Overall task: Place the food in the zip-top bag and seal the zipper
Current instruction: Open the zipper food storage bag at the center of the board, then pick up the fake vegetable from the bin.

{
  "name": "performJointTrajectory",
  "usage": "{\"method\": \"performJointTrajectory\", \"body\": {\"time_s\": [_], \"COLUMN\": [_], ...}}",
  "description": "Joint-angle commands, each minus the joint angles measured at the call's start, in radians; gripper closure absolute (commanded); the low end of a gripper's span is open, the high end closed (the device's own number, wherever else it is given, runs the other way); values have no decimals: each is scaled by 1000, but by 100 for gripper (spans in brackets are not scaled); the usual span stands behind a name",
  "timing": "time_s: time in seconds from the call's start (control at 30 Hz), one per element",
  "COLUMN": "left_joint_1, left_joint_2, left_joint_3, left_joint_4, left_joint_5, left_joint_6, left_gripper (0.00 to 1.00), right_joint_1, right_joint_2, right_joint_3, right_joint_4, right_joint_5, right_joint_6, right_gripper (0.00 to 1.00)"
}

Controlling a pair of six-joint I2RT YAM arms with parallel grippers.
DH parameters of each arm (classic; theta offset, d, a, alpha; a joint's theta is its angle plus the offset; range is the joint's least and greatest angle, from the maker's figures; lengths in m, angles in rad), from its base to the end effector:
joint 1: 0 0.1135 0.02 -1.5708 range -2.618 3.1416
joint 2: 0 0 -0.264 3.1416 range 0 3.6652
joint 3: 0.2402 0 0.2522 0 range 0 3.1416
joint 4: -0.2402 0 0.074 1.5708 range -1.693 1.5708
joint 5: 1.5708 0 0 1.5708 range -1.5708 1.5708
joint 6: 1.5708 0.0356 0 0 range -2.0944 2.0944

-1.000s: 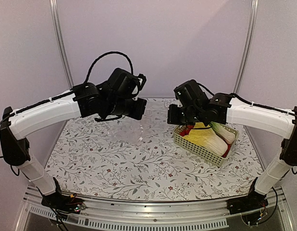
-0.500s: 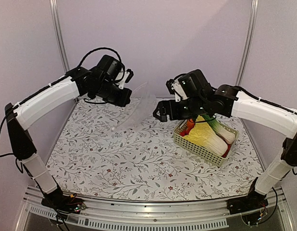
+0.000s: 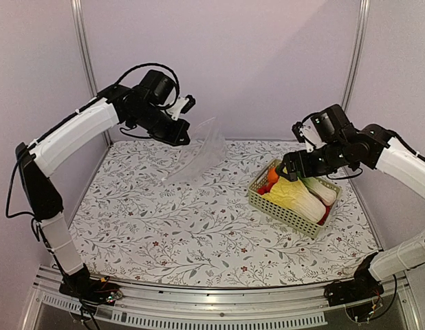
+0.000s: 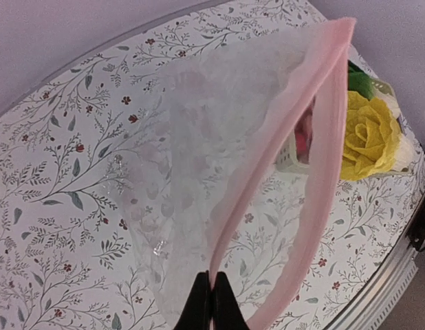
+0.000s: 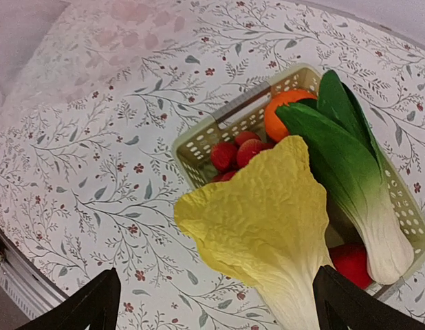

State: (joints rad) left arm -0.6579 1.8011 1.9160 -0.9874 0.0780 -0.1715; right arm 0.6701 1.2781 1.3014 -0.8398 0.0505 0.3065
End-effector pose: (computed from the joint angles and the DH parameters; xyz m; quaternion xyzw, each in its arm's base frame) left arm 0.3046 -0.2389 0.3744 0.2391 0.9081 -0.1713 0.2981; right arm 0.2067 0.1615 0.3521 -0.1589 0.9158 0.1520 0.3361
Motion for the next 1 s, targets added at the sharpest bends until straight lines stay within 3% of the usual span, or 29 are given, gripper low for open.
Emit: {"method": "performJointTrajectory", "body": {"time_s": [0.0,0.37,0.63,0.83,0.97], "left_joint_1": [15,21,23,23,24], "left_joint_2": [-1,-13,-7,-11,-19], "left_joint_3": [45,48,57,58,63], "left_joint_4": [-34,-41,-35,-35,-35], "left_joint_5": [86,144,185,196,199], "left_joint_6": [24,7,-3,-3,-8], "left_gripper": [100,100,100,100,100], "right_joint_1": [-61,-62,-60,-61,-61], "right_joint_2": [48,189,267,334,370], "right_joint_3": [-56,-30,-27,-16,-13], "right_joint_4": [-108,-163,-129,-101,-87], "right_joint_5": [-1,52,116,109,136], "right_joint_6": [-108,-334,-360,-339,-329], "right_gripper": [1,1,1,12,25]}}
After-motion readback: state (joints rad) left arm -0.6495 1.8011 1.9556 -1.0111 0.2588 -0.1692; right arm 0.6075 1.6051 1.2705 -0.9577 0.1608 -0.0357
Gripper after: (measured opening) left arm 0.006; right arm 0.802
